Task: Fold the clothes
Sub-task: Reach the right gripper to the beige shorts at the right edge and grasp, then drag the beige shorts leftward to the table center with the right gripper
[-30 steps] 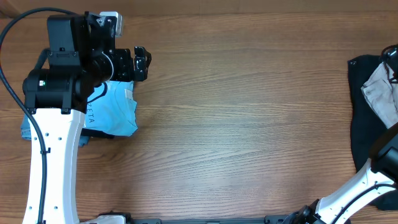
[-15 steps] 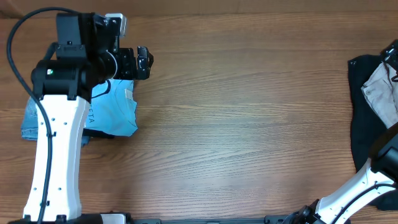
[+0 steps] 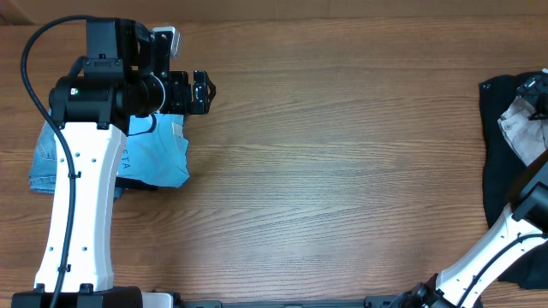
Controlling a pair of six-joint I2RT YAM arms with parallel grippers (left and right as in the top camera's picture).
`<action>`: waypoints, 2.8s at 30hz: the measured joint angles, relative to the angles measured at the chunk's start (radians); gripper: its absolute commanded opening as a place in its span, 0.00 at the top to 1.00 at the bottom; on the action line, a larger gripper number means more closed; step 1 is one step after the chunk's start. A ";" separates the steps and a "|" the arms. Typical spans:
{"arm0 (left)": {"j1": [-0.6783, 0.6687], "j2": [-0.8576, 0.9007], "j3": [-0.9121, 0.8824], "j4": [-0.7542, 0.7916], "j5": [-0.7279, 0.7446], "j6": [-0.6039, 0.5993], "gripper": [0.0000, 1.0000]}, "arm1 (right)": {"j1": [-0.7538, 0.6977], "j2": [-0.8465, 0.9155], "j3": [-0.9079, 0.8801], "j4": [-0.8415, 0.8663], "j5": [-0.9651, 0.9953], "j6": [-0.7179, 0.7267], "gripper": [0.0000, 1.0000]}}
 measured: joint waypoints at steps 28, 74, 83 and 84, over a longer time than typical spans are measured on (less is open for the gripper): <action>0.000 0.000 0.000 0.033 0.007 0.000 0.00 | 0.161 -0.344 0.100 -0.317 -0.205 0.013 0.96; -0.344 0.406 0.048 0.015 -0.110 0.222 0.00 | 0.486 -0.325 0.095 -0.637 -0.315 -0.001 0.09; -0.343 0.692 0.048 0.112 -0.187 0.211 0.83 | 0.477 -0.320 0.035 -0.537 -0.337 0.003 0.07; -0.343 0.693 0.048 0.109 -0.183 0.208 0.94 | 0.477 -0.314 0.033 -0.517 -0.333 0.002 0.07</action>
